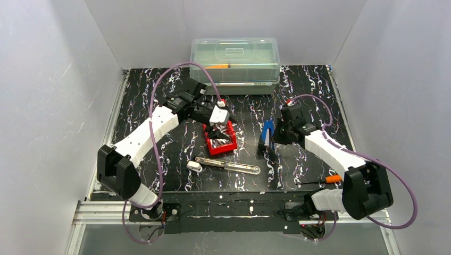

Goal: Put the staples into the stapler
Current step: Pick up the stapler from the center of the board.

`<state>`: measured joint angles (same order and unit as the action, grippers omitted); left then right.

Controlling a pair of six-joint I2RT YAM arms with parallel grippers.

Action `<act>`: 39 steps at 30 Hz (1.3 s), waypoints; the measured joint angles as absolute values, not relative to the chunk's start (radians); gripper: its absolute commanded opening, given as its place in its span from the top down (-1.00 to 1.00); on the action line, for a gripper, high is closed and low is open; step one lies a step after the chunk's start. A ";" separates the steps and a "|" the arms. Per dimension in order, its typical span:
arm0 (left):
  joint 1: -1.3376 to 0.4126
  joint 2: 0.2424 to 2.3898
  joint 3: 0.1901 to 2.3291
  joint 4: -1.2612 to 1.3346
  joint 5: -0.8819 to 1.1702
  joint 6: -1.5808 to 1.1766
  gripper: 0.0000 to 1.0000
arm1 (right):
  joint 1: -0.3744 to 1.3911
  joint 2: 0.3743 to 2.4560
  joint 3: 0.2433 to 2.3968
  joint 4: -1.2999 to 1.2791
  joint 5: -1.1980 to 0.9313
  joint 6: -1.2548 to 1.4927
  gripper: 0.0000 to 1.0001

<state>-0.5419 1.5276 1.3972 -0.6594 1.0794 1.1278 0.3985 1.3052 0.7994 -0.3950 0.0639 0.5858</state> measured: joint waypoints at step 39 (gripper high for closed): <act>-0.744 1.448 1.053 -0.104 0.736 1.485 -0.02 | 0.344 1.313 0.920 -0.213 -0.563 0.934 0.97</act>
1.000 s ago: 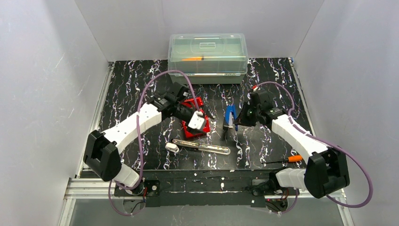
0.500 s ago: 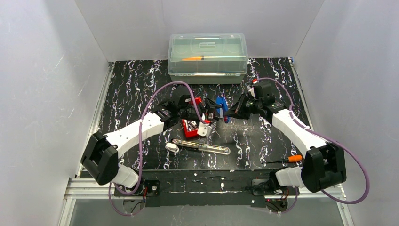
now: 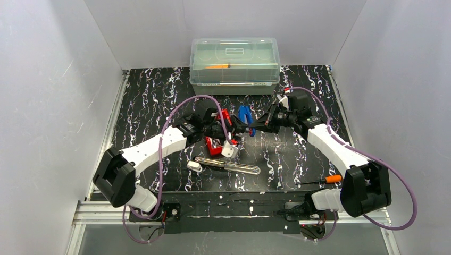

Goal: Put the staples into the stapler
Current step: Pick up the stapler from the center of the board.

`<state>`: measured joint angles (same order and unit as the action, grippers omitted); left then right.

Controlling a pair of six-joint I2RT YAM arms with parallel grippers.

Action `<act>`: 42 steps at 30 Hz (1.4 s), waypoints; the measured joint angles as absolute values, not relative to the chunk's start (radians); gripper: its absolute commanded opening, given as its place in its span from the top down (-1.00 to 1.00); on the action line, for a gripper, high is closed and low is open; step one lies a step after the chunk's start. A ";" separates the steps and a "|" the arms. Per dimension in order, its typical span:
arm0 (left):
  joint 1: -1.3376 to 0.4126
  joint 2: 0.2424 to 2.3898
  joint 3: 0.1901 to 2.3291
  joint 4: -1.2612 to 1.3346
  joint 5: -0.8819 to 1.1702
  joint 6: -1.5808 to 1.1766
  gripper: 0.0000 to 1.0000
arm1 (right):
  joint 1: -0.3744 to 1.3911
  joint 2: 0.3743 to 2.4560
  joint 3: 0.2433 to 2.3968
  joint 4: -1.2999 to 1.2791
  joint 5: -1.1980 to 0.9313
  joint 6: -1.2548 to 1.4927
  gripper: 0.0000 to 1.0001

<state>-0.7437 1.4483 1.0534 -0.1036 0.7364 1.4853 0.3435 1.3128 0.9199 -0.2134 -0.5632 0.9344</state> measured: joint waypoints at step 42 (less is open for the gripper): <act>-0.759 1.701 1.412 -0.317 0.944 1.019 1.00 | 0.335 1.076 0.804 -0.403 -0.341 0.523 0.97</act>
<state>-0.7586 1.7012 1.4120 -0.3168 0.9443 1.0191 0.3347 1.0756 0.8036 -0.4026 -0.3412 0.5232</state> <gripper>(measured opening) 0.308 0.108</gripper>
